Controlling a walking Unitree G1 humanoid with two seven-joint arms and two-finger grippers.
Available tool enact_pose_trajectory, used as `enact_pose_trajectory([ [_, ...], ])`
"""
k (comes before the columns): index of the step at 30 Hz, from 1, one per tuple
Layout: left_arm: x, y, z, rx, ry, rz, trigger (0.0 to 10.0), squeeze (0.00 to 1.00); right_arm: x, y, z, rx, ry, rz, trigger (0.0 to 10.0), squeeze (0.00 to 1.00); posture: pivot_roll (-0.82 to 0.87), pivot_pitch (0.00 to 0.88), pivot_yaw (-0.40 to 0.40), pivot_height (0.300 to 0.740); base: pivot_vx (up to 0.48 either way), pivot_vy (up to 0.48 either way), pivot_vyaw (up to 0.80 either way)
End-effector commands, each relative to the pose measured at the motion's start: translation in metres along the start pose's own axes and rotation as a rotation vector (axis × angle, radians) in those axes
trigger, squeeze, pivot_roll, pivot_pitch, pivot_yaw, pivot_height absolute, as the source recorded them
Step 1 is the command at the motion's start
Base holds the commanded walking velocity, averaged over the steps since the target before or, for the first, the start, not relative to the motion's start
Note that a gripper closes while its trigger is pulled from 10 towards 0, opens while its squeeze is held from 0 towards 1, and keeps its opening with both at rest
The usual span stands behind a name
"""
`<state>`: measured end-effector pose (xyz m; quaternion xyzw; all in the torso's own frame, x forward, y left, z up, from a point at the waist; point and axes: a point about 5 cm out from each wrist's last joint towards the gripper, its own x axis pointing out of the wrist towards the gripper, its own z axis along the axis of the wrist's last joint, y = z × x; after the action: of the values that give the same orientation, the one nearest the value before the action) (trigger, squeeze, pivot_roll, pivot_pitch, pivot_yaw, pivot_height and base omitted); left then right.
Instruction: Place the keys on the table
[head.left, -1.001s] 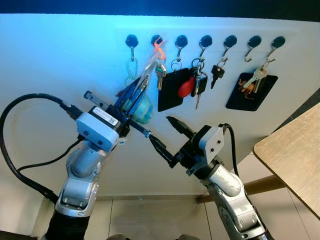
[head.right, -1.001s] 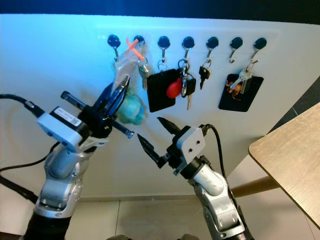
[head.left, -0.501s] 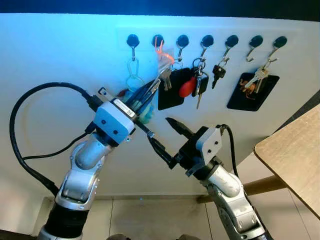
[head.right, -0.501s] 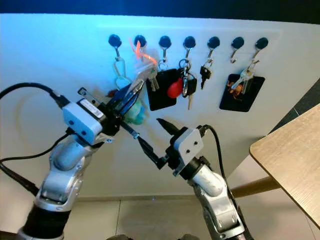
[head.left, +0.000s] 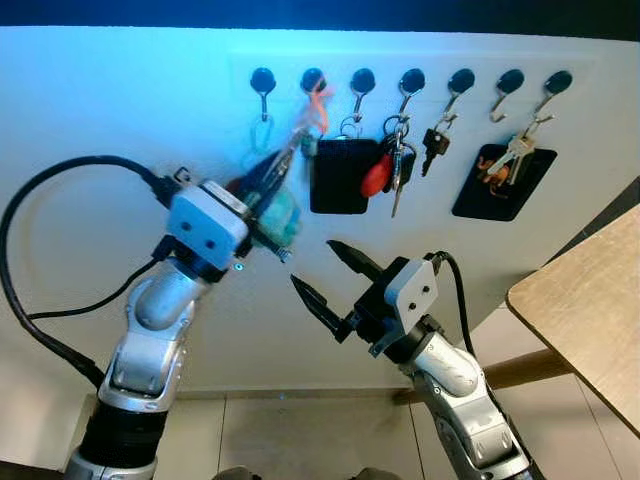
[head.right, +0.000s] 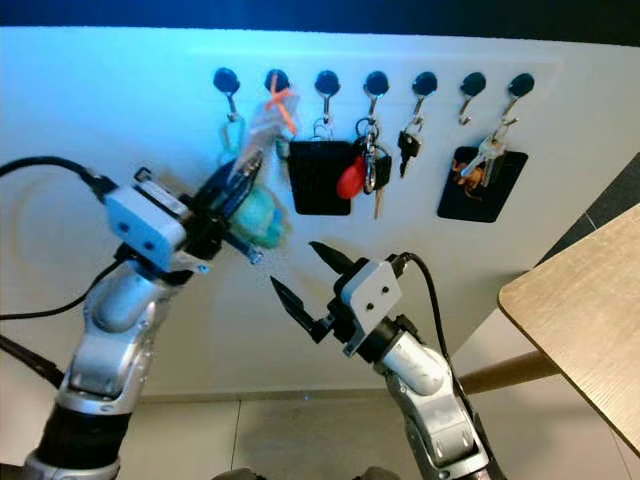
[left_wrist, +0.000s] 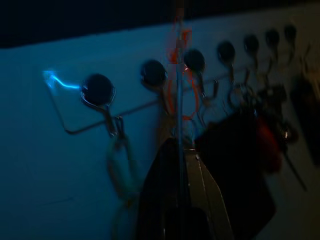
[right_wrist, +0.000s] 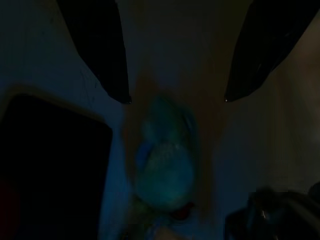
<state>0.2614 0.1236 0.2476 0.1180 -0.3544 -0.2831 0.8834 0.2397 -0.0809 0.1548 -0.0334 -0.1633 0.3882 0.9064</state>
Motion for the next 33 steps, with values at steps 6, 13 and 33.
enact_pose_trajectory([
  [6,0.000,0.015,0.015,-0.013,-0.090,0.073,0.0,0.00,-0.002,0.003,0.001,0.000,0.003,0.011,10.0,0.00,0.03,0.101,-0.008,0.740,0.000,0.000,0.00],
  [13,-0.001,0.016,0.018,-0.017,-0.101,0.076,0.0,0.00,-0.002,0.004,0.001,0.000,0.004,0.018,10.0,0.00,0.03,0.096,-0.010,0.740,0.000,0.000,0.00],
  [33,-0.016,0.043,-0.003,-0.473,-0.046,0.197,0.0,0.00,-0.004,0.005,-0.001,0.005,0.012,0.021,10.0,0.00,0.03,0.099,-0.015,0.740,0.000,0.000,0.00],
])
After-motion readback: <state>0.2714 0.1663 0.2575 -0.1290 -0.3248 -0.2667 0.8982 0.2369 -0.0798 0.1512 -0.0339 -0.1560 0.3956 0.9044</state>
